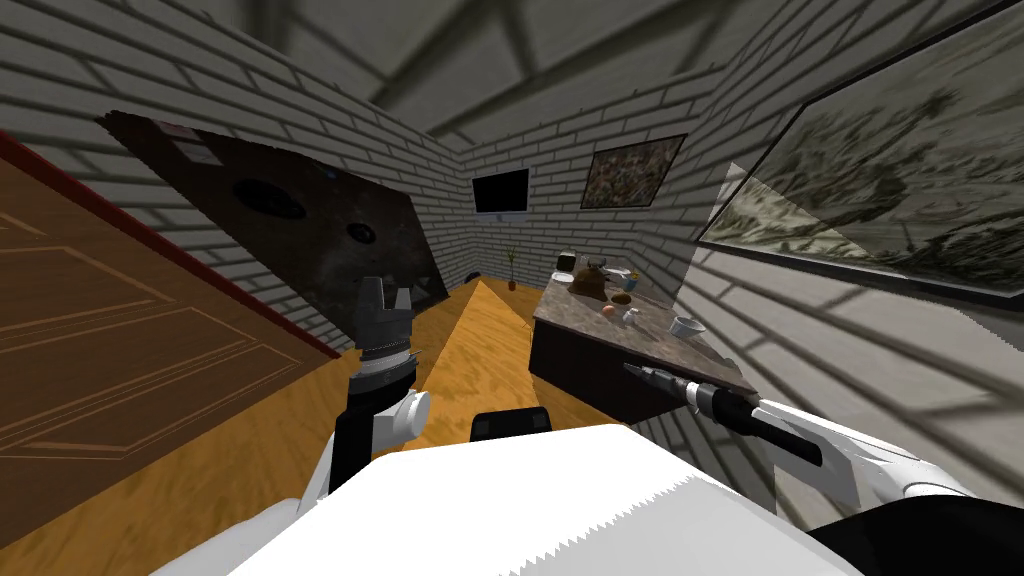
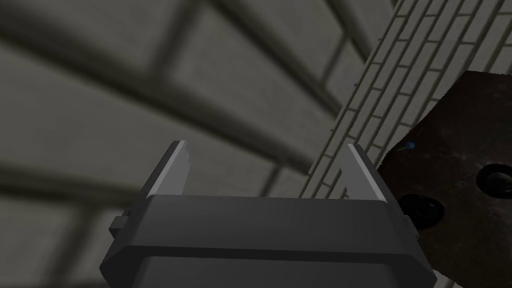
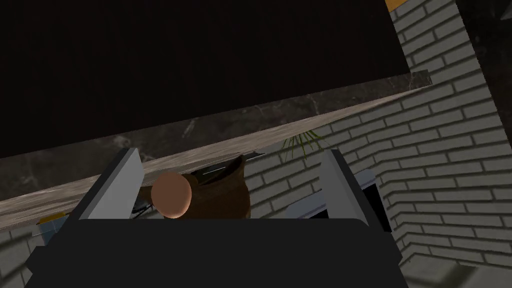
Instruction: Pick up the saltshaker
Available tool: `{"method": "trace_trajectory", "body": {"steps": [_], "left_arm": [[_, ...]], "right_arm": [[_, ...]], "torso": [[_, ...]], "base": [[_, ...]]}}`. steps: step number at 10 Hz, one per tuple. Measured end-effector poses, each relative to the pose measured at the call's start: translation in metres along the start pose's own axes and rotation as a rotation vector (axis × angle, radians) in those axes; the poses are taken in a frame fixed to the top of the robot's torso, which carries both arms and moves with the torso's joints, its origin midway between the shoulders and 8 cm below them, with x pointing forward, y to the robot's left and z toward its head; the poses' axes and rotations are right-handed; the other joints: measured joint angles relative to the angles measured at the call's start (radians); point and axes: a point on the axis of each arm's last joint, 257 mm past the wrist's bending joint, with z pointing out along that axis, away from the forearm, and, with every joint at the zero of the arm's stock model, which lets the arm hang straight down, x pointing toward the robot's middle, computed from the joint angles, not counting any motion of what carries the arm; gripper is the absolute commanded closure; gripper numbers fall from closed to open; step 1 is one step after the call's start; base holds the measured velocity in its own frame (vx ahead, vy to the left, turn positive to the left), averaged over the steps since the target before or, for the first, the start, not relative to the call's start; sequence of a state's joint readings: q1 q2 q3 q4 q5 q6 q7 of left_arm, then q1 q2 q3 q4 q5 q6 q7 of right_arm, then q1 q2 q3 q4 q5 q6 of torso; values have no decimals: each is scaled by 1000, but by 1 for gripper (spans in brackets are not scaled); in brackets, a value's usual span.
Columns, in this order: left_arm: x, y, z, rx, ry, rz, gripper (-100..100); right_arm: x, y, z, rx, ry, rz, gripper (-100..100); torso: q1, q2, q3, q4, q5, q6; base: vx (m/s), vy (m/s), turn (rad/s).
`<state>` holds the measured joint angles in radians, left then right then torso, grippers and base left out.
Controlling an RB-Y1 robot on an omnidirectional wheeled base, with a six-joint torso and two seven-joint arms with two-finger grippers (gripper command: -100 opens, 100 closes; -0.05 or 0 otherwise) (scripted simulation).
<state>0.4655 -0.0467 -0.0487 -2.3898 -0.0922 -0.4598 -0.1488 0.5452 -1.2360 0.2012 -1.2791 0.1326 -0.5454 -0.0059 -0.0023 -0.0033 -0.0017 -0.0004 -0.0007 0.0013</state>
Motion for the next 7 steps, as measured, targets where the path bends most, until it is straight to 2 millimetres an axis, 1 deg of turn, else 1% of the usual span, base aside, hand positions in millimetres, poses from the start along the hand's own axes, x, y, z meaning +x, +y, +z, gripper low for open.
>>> {"method": "trace_trajectory", "body": {"steps": [1, 2, 3, 4, 5, 6, 7], "left_arm": [[0, 0, 0, 0, 0, 0, 0], [0, 0, 0, 0, 0, 0, 0], [0, 0, 0, 0, 0, 0, 0], [0, 0, 0, 0, 0, 0, 0], [0, 0, 0, 0, 0, 0, 0], [0, 0, 0, 0, 0, 0, 0], [0, 0, 0, 0, 0, 0, 0]], "right_arm": [[4, -14, -6, 32, 26, -21, -100], [1, -25, -13, 55, 40, -35, -100], [2, -43, -22, 90, 67, -57, -100], [6, -65, -38, 135, 101, -80, -100], [4, -74, -45, 156, 119, -97, -100], [6, -85, -56, 188, 147, -118, -100], [5, -104, -71, 231, 178, -144, -100]], "torso": [[0, -1, 0, 0, 0, -1], [0, 0, 0, 0, 0, 0], [-1, -1, -1, 0, 0, -1], [-2, -3, -2, -1, 0, -1], [-2, -4, -2, -1, 0, 0], [-3, -5, -3, -1, 0, -1], [-4, -7, -4, -2, -1, -1]], "base": [[50, -18, 125], [64, -21, 224], [100, -40, 239], [110, -49, 90], [123, -55, 215], [153, -76, 262], [110, -65, 76]]}}
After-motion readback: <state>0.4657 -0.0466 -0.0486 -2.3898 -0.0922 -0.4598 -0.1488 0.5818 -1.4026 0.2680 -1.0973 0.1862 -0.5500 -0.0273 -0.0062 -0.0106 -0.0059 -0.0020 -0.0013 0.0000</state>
